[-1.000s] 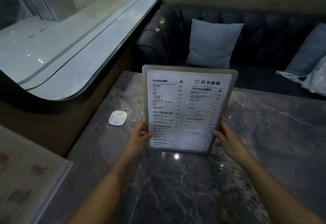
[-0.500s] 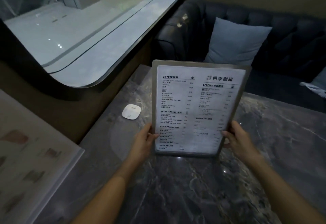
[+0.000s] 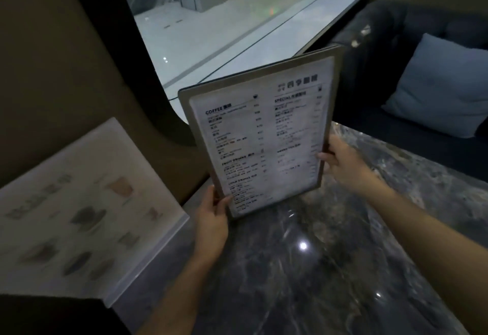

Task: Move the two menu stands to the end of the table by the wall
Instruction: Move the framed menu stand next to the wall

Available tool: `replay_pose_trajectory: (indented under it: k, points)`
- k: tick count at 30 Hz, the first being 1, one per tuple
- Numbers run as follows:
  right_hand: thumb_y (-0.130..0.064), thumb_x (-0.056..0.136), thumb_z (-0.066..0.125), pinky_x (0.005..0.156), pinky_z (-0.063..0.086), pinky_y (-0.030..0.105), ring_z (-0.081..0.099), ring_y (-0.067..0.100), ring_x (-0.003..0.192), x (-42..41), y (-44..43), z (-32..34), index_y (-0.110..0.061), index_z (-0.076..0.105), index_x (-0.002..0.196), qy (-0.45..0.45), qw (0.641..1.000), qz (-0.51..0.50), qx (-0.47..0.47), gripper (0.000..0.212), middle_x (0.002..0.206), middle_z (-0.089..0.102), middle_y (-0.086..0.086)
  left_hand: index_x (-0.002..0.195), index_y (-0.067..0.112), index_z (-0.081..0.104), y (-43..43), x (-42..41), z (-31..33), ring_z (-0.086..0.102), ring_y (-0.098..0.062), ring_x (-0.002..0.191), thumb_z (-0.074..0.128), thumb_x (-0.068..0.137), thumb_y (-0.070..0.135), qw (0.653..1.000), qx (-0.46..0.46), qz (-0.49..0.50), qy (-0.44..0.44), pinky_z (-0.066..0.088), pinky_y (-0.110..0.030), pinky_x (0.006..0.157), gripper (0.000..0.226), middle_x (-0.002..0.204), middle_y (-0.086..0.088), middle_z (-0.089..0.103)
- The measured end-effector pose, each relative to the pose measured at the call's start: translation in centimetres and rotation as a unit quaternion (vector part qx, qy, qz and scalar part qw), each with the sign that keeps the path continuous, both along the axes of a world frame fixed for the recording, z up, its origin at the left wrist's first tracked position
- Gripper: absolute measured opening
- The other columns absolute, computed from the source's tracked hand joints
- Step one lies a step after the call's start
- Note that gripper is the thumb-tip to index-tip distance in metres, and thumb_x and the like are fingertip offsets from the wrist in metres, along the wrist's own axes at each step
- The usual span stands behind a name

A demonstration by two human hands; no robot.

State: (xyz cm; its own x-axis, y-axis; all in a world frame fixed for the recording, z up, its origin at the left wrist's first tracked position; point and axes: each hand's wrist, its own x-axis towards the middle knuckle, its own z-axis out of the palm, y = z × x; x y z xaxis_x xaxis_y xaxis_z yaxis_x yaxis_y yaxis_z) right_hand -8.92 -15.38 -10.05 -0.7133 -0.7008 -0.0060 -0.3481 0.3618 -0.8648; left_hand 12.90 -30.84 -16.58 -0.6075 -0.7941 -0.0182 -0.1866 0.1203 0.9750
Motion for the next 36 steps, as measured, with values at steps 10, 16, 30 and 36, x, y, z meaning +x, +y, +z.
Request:
replay_pose_trajectory:
  k: [10, 16, 30, 36]
  points:
    - [-0.011, 0.091, 0.046, 0.087, 0.047, 0.056, 0.056, 0.039, 0.100, -3.1, -10.2, -0.8, -0.007, 0.043, 0.106, 0.097, 0.986, 0.095, 0.096, 0.017, 0.110, 0.058, 0.024, 0.085, 0.042, 0.046, -2.1, 0.3, -1.3, 0.056, -0.003, 0.084, 0.051, 0.090, 0.025, 0.992, -0.024, 0.124, -0.017, 0.054, -0.043, 0.078, 0.019, 0.094, 0.011, 0.060]
    - [-0.009, 0.091, 0.045, 0.086, 0.049, 0.054, 0.054, 0.032, 0.102, -3.7, -12.7, -1.3, -0.019, 0.038, 0.089, 0.065, 0.989, 0.102, 0.080, 0.012, 0.110, 0.056, 0.017, 0.095, 0.041, 0.049, -1.7, -0.3, -2.0, 0.056, -0.011, 0.102, 0.050, 0.089, 0.022, 0.991, -0.015, 0.130, -0.016, 0.051, -0.033, 0.082, 0.020, 0.106, 0.009, 0.057]
    - [-0.013, 0.092, 0.044, 0.055, 0.037, 0.026, 0.051, 0.012, 0.072, -5.0, -14.8, -3.3, -0.028, 0.034, 0.077, 0.077, 0.986, 0.119, 0.093, 0.023, 0.078, 0.051, -0.008, 0.085, 0.056, 0.048, -1.5, -0.6, -2.8, 0.058, -0.013, 0.100, 0.054, 0.089, 0.020, 0.983, -0.019, 0.180, -0.022, 0.054, -0.037, 0.080, 0.037, 0.096, 0.018, 0.056]
    - [-0.026, 0.091, 0.048, 0.064, 0.047, 0.035, 0.056, 0.022, 0.079, -5.4, -14.5, -4.5, -0.018, 0.046, 0.095, 0.034, 0.991, 0.093, 0.092, 0.009, 0.090, 0.056, 0.004, 0.086, 0.056, 0.043, -1.3, -0.7, -3.2, 0.058, -0.007, 0.093, 0.050, 0.088, 0.030, 0.980, -0.046, 0.186, -0.051, 0.047, -0.009, 0.063, 0.027, 0.096, 0.018, 0.056]
